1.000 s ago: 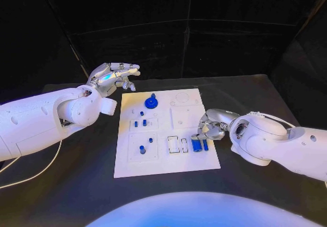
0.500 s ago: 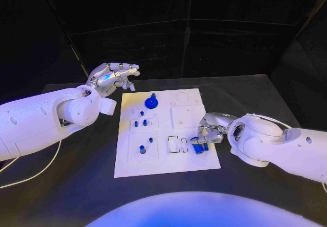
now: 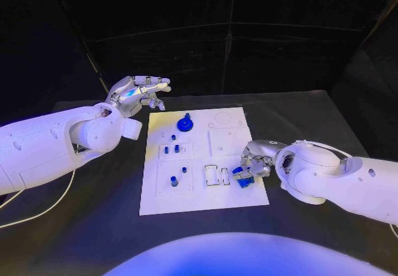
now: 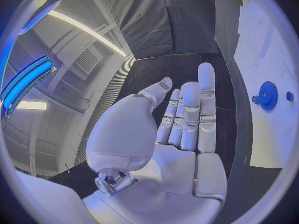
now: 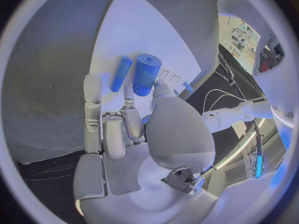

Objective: Assemble the parts on the task board

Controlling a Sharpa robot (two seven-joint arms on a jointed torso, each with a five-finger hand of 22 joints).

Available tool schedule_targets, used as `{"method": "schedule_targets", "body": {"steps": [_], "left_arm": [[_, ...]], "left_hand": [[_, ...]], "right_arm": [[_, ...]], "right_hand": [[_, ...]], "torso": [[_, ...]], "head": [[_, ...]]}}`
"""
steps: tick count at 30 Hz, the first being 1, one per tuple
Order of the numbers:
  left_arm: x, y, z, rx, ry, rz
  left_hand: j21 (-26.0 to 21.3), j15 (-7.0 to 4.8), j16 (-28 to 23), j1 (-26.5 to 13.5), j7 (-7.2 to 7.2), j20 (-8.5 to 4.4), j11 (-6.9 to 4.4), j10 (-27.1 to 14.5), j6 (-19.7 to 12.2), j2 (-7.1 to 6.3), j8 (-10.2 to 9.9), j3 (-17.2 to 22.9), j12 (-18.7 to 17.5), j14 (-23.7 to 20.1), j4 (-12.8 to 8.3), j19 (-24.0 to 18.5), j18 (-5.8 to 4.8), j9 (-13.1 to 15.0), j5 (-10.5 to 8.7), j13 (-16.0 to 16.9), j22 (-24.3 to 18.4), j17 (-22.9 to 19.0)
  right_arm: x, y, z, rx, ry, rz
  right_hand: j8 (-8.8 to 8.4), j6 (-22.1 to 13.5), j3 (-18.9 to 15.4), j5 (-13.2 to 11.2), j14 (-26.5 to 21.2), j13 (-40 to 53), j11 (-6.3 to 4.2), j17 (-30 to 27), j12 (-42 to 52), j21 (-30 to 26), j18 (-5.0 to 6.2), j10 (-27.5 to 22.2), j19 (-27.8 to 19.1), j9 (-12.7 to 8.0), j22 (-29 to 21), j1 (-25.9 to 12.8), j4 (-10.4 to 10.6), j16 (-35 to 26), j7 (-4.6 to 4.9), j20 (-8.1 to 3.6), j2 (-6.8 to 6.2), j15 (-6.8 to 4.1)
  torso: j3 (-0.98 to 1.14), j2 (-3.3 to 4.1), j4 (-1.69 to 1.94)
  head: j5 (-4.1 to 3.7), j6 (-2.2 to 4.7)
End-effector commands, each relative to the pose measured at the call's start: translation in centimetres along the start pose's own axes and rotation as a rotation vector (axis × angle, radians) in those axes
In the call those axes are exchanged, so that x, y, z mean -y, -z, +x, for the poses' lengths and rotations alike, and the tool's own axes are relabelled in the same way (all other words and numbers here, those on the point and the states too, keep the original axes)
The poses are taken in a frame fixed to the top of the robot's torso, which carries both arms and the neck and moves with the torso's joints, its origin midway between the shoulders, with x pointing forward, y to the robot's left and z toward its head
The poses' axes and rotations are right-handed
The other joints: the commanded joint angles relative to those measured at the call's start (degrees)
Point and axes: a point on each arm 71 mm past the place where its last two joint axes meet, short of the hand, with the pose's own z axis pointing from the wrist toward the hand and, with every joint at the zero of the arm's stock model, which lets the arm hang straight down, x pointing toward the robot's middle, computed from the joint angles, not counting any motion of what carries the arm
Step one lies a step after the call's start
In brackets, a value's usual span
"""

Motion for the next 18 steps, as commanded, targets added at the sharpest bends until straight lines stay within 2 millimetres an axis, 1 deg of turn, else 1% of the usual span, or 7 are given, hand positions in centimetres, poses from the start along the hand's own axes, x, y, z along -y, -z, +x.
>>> {"method": "schedule_targets", "body": {"steps": [1, 7, 14, 16, 18], "left_arm": [[0.08, 0.00, 0.15, -0.017, 0.008, 0.000], [0.06, 0.00, 0.16, -0.018, 0.008, -0.002], [0.05, 0.03, 0.18, -0.021, 0.009, -0.005], [0.04, 0.04, 0.20, -0.022, 0.010, -0.006], [0.05, 0.06, 0.19, -0.023, 0.008, -0.006]], "left_hand": [[-0.34, 0.14, 0.26, -0.52, 0.10, 0.20, -0.04, -0.50, -0.33, -0.06, 0.31, -0.22, 0.31, -0.39, -0.04, -0.02, 0.71, -0.03, 0.16, -0.07, -0.05, -0.05], [-0.36, 0.16, 0.25, -0.56, 0.11, 0.22, -0.02, -0.60, -0.40, -0.10, 0.31, -0.30, 0.36, -0.46, -0.02, -0.04, 0.72, -0.04, 0.16, -0.07, -0.08, -0.14], [-0.36, 0.16, 0.25, -0.56, 0.11, 0.22, -0.02, -0.60, -0.40, -0.10, 0.31, -0.30, 0.36, -0.46, -0.02, -0.04, 0.72, -0.04, 0.16, -0.07, -0.08, -0.14], [-0.36, 0.16, 0.25, -0.56, 0.11, 0.22, -0.02, -0.60, -0.40, -0.10, 0.31, -0.30, 0.36, -0.46, -0.02, -0.04, 0.72, -0.04, 0.16, -0.07, -0.08, -0.14], [-0.36, 0.16, 0.25, -0.56, 0.11, 0.22, -0.02, -0.60, -0.40, -0.10, 0.31, -0.30, 0.36, -0.46, -0.02, -0.04, 0.72, -0.04, 0.16, -0.07, -0.08, -0.14]], "right_arm": [[0.03, -0.05, 0.20, -0.028, 0.050, 0.007], [0.01, -0.16, 0.31, -0.039, 0.072, 0.008], [-0.01, -0.29, 0.31, -0.036, 0.081, 0.008], [-0.09, -0.31, 0.21, -0.020, 0.073, 0.006], [-0.23, -0.27, 0.04, 0.006, 0.057, -0.002]], "right_hand": [[0.38, -0.41, -0.44, -0.62, 3.70, -0.06, -0.15, 3.04, -0.27, -0.33, -0.53, -0.17, -0.29, 0.23, -0.12, -0.65, 0.07, -0.13, -0.01, -0.27, -0.43, -0.25], [0.53, -0.54, -0.62, -1.19, 3.69, -0.09, -0.15, 3.03, -0.36, -0.42, -0.52, -0.22, -0.38, 0.41, -0.23, -0.74, 0.08, -0.15, 0.00, -0.26, -0.61, -0.24], [0.83, -0.47, -0.50, -1.27, 3.70, -0.06, -0.18, 3.08, -0.40, -0.45, -0.51, -0.22, -0.42, 0.67, -0.25, -0.30, -0.02, -0.15, -0.07, -0.26, -0.37, -0.26], [1.22, -0.41, -0.31, -0.39, 3.72, 0.10, -0.27, 3.16, -0.37, -0.42, -0.51, -0.15, -0.38, 1.03, -0.16, 0.35, -0.07, -0.15, -0.15, -0.30, 0.17, -0.32], [1.57, -0.41, -0.18, 1.35, 3.76, 0.35, -0.37, 3.32, -0.27, -0.31, -0.52, 0.01, -0.25, 1.38, 0.01, 0.96, -0.12, -0.12, -0.24, -0.37, 0.95, -0.39]], "torso": [[0.02, 0.03, 0.00], [0.00, 0.02, -0.01], [-0.04, 0.04, -0.02], [-0.05, 0.03, -0.01], [0.00, 0.00, 0.03]], "head": [[0.01, -0.03], [-0.02, -0.04], [-0.06, -0.09], [-0.06, -0.03], [-0.09, -0.03]]}}
